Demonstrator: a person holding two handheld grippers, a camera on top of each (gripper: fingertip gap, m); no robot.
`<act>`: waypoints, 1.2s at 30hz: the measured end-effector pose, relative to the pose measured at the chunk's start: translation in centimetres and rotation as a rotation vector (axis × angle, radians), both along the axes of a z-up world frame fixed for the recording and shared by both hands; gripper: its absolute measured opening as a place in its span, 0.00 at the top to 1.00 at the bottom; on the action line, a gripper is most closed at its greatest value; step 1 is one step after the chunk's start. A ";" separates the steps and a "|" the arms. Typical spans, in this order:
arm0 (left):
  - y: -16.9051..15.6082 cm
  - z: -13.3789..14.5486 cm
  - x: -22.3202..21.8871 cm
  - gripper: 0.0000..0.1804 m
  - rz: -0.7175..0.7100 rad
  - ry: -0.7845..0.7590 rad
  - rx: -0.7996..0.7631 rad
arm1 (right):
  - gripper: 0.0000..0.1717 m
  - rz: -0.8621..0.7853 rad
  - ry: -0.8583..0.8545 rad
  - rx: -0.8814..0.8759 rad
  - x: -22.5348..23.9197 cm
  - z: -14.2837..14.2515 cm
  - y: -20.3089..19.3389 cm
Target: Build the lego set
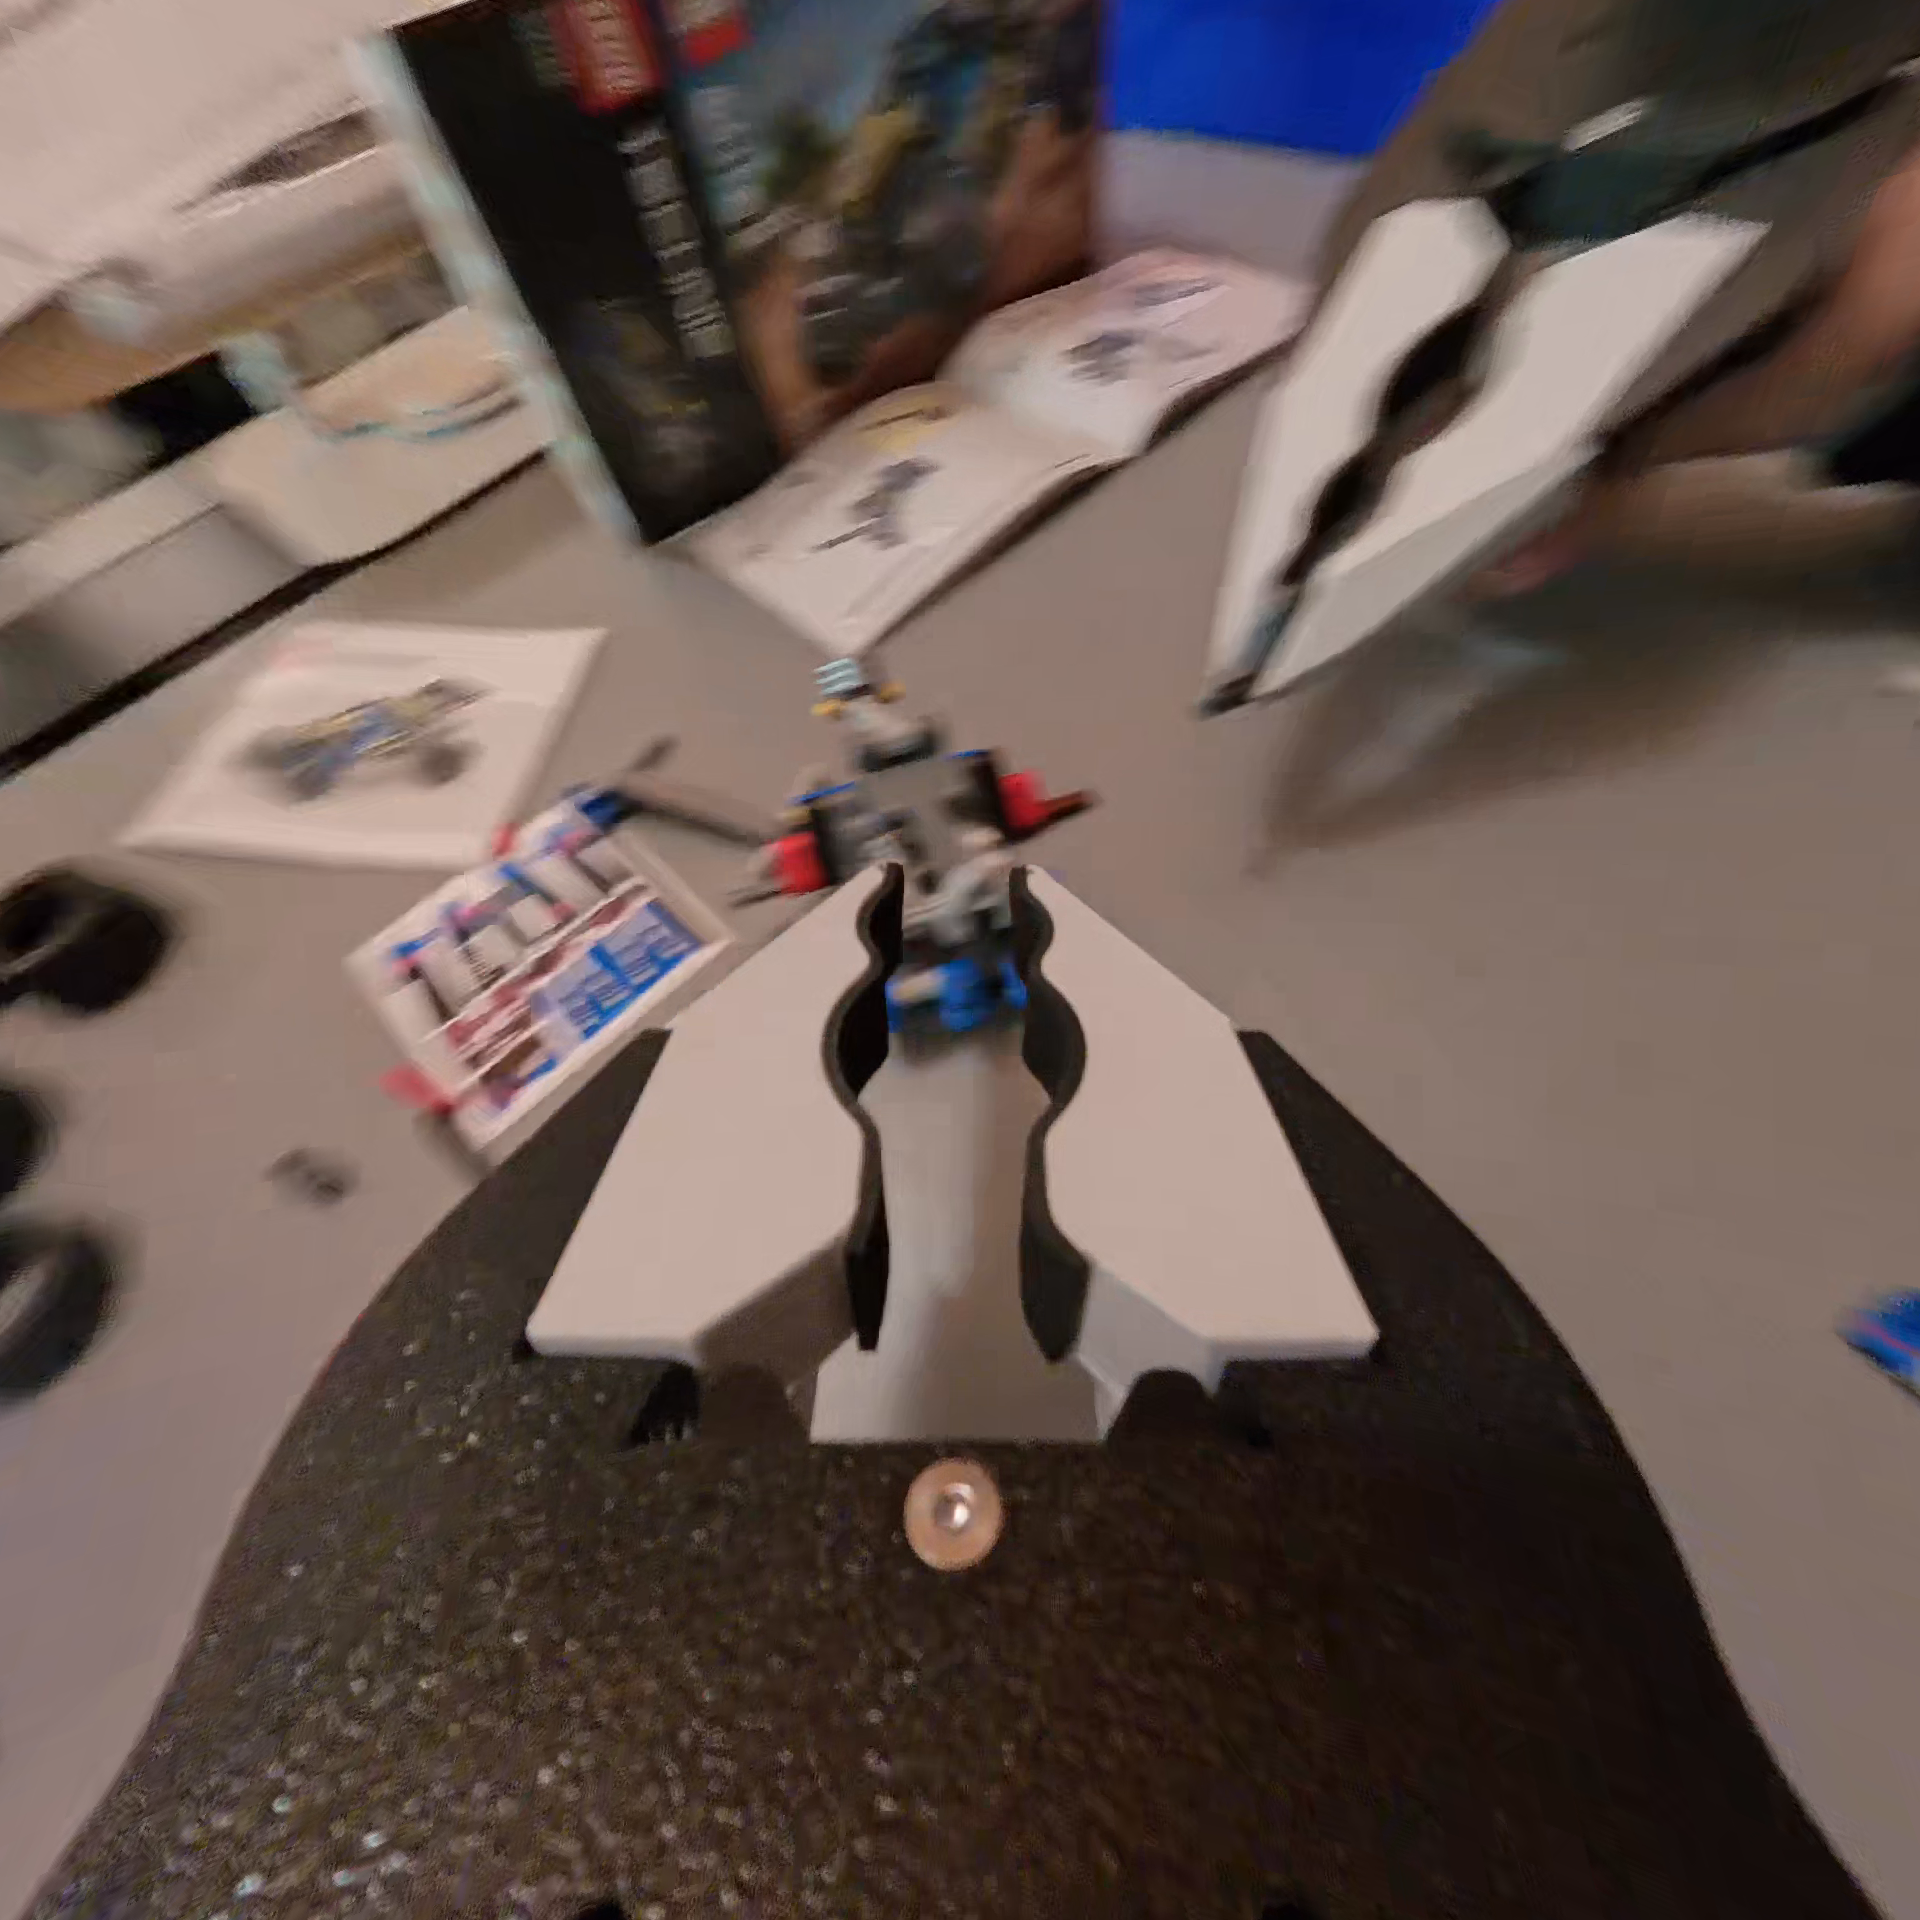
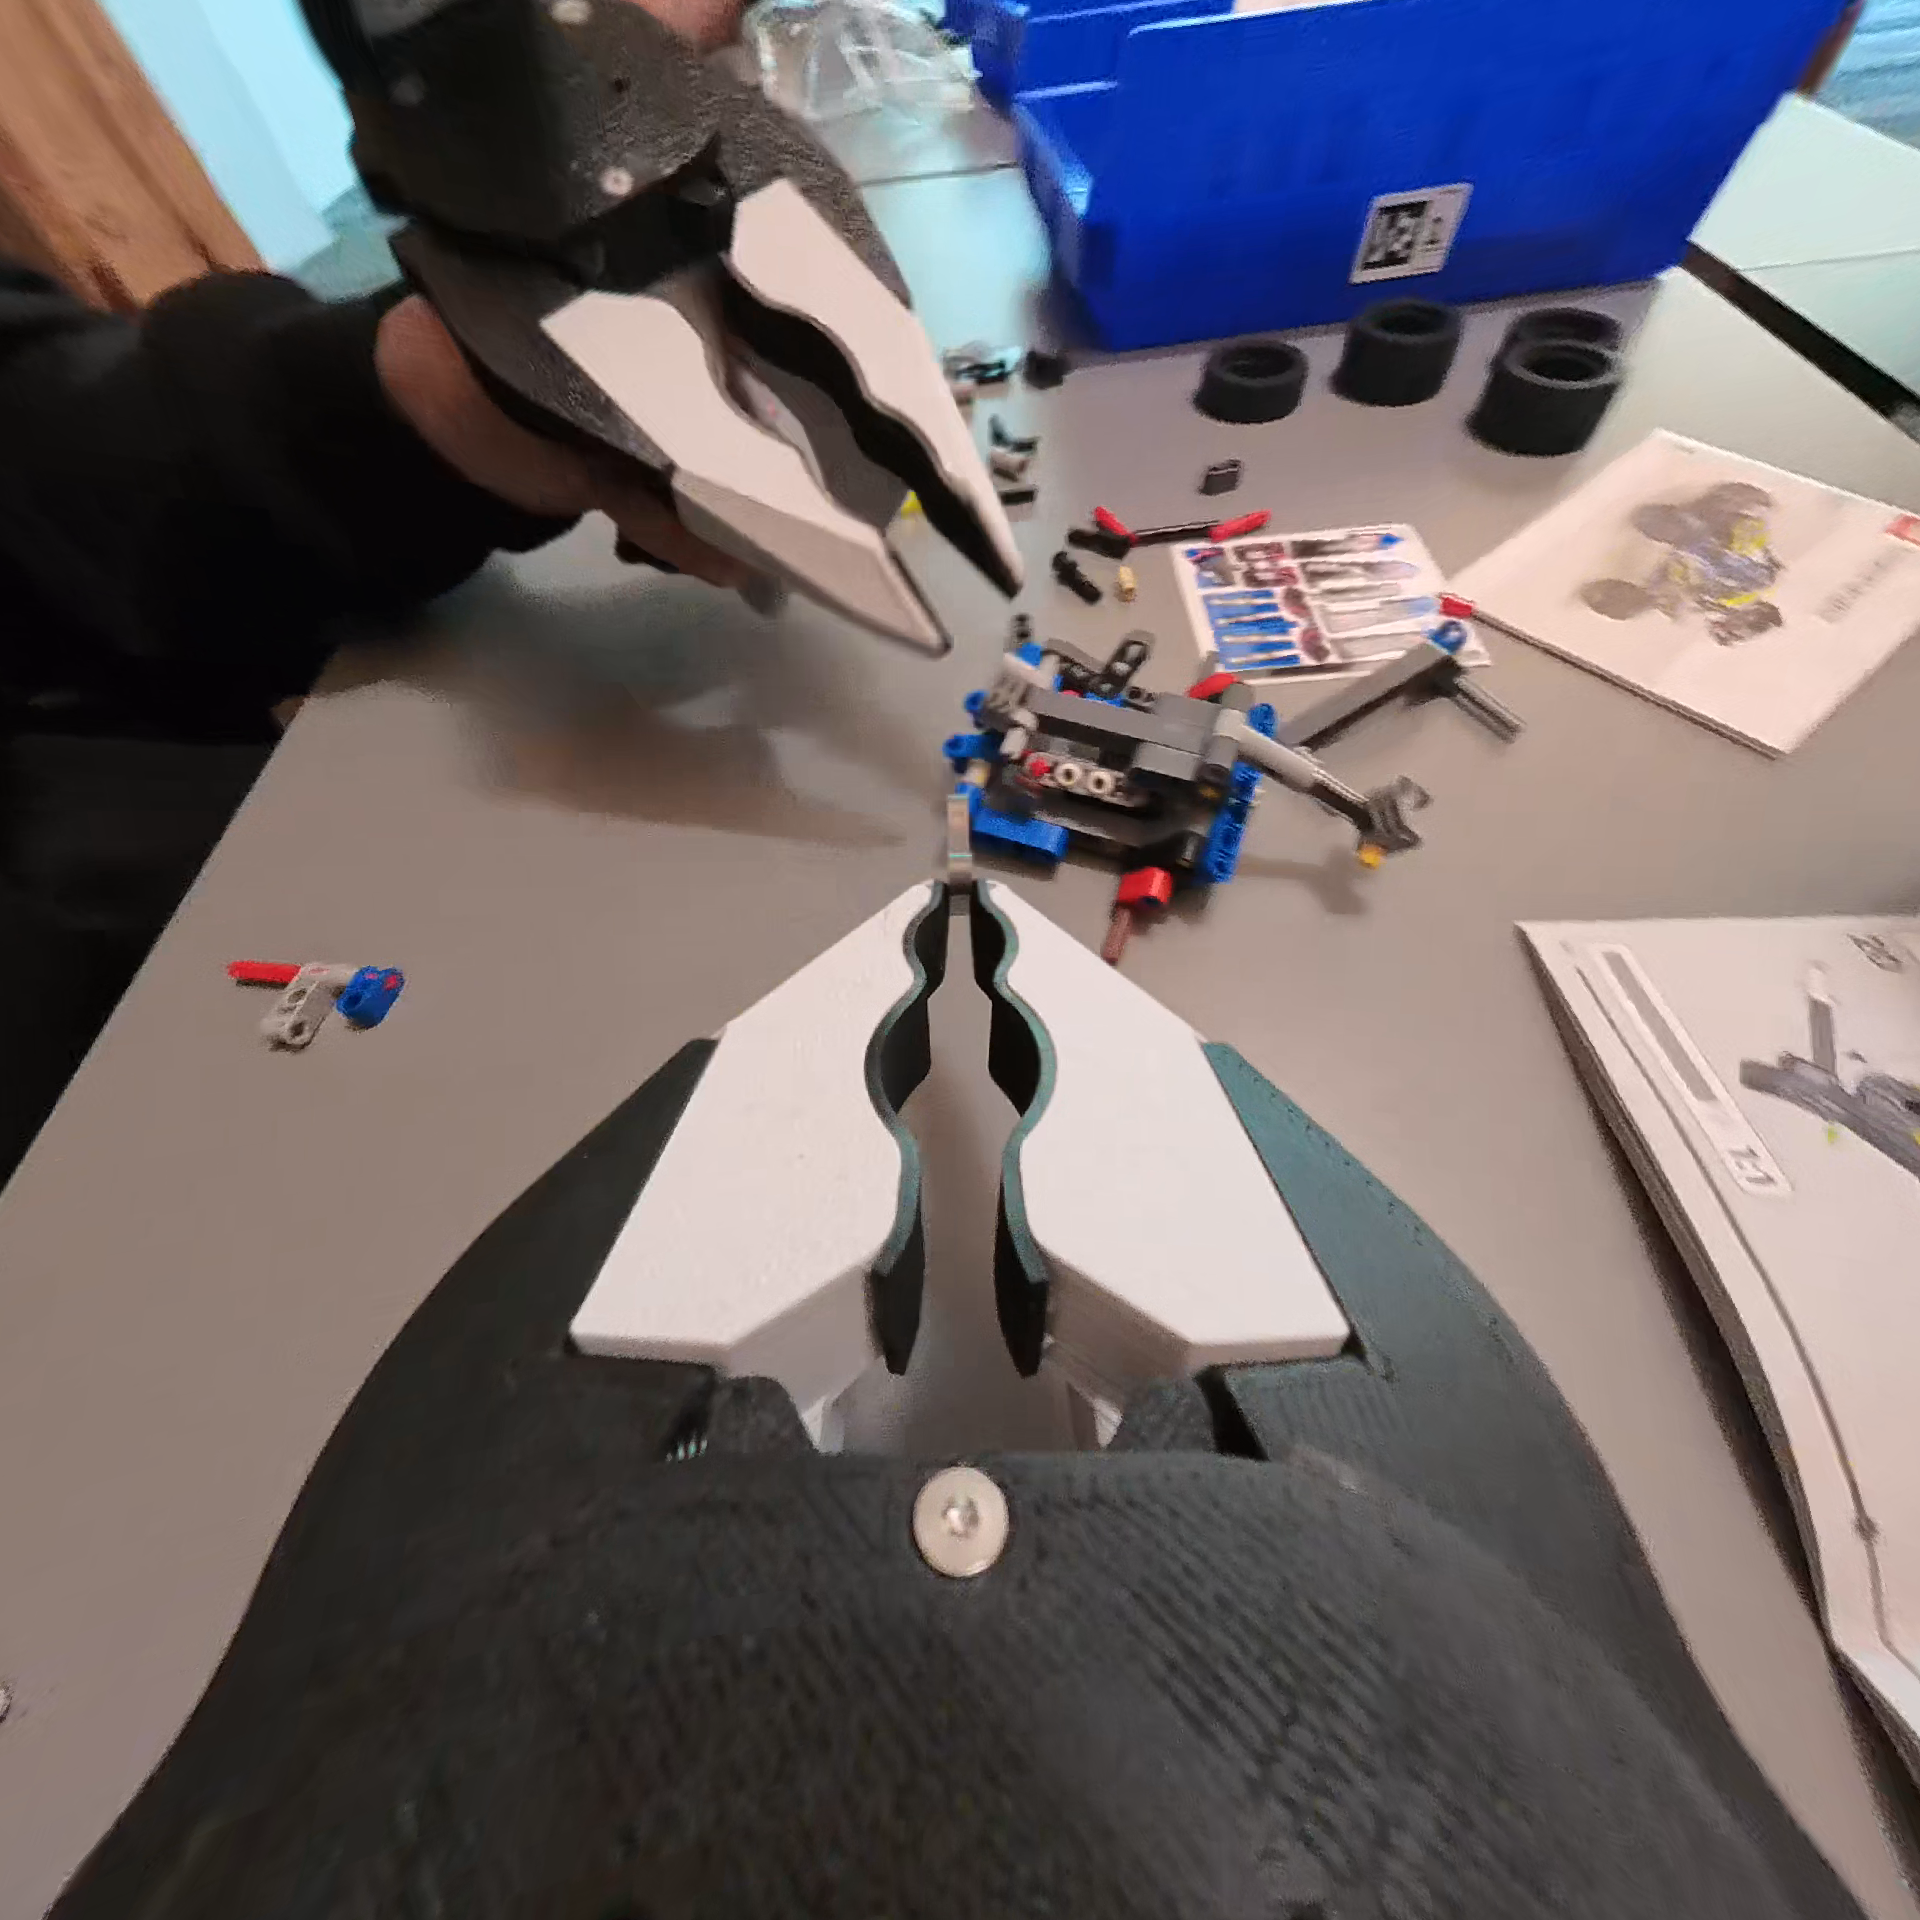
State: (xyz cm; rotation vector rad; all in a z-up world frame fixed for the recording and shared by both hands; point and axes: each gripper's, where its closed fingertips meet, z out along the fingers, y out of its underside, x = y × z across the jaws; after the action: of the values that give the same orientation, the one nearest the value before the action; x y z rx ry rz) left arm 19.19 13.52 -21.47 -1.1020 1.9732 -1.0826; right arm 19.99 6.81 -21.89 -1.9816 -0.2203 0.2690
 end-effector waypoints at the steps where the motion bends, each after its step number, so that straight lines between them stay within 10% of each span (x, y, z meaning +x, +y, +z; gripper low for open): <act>1: 1.4 -0.2 0.4 0.90 0.095 0.013 0.048 | 0.99 -0.015 0.026 0.010 0.4 0.2 -0.1; 8: 0.8 -1.7 1.5 0.75 0.127 0.099 0.015 | 1.00 -0.043 0.089 0.058 1.2 1.0 -0.5; 17: 0.0 -3.2 1.1 0.96 -0.006 0.153 0.019 | 0.99 -0.007 0.050 0.028 0.3 0.4 -0.5; 23: -0.5 -3.1 0.7 0.81 -0.016 0.209 -0.052 | 0.99 0.004 0.039 0.027 0.1 0.4 -0.5; 30: -0.1 -3.2 2.0 0.92 0.048 0.170 0.027 | 0.99 0.010 0.031 0.022 -0.1 0.3 -0.5; 36: -1.9 -2.0 0.8 0.92 -0.199 0.171 -0.142 | 1.00 0.070 -0.023 0.066 -1.3 1.0 -0.6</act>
State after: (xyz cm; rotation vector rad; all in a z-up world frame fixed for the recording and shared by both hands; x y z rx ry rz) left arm 20.00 11.62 -23.51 -1.1216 2.2064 -1.2866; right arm 18.68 6.23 -20.87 -1.9144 -0.3102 0.2801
